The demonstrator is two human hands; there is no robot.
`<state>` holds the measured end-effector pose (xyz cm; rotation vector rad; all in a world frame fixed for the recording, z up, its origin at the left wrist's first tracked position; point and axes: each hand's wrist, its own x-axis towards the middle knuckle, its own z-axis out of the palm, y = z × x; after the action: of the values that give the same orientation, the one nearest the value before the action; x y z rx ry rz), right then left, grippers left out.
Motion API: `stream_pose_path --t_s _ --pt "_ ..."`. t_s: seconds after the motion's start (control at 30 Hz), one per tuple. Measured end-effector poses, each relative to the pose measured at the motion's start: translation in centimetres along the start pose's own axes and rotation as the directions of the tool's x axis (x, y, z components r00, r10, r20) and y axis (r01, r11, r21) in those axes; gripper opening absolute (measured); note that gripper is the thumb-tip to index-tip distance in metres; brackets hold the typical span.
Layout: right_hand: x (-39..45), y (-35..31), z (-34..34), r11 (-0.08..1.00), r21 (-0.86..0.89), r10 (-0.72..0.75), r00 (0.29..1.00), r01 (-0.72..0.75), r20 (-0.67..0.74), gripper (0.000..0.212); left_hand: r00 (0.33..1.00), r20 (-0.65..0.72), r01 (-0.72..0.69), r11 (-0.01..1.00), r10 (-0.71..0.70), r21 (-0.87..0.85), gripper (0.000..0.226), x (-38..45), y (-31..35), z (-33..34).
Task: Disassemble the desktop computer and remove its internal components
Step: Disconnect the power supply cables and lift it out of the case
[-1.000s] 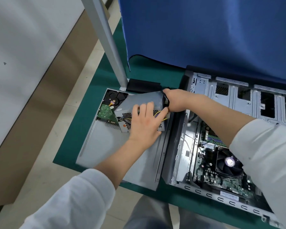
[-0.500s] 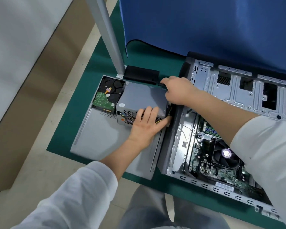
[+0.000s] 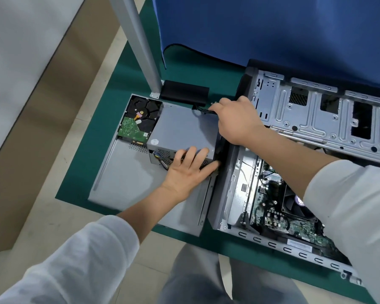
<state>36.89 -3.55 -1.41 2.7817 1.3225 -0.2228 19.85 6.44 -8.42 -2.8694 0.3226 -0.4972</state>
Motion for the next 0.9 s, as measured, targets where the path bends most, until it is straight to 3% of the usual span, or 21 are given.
stream_pose_path --t_s 0.23,0.63,0.77,0.9 --pt "0.1 0.2 0.2 1.0 0.028 0.012 1.0 -0.011 -0.025 0.044 0.997 -0.02 -0.08 0.995 0.079 -0.061 0.074 0.4 -1.2 -1.0" --pt "0.1 0.3 0.3 0.995 0.096 0.016 0.995 -0.006 -0.103 0.051 0.975 -0.198 0.068 0.985 -0.099 -0.156 0.055 1.0 -2.4 -1.5" --pt "0.0 0.2 0.3 0.997 0.074 0.017 0.997 -0.01 -0.081 0.054 0.988 -0.157 -0.024 0.99 0.002 -0.138 0.06 1.5 -3.0 -1.7" --pt "0.1 0.2 0.0 0.999 0.038 0.013 0.999 -0.011 -0.038 0.054 0.998 -0.066 -0.03 0.994 0.023 -0.105 0.053 2.2 -3.9 -2.1"
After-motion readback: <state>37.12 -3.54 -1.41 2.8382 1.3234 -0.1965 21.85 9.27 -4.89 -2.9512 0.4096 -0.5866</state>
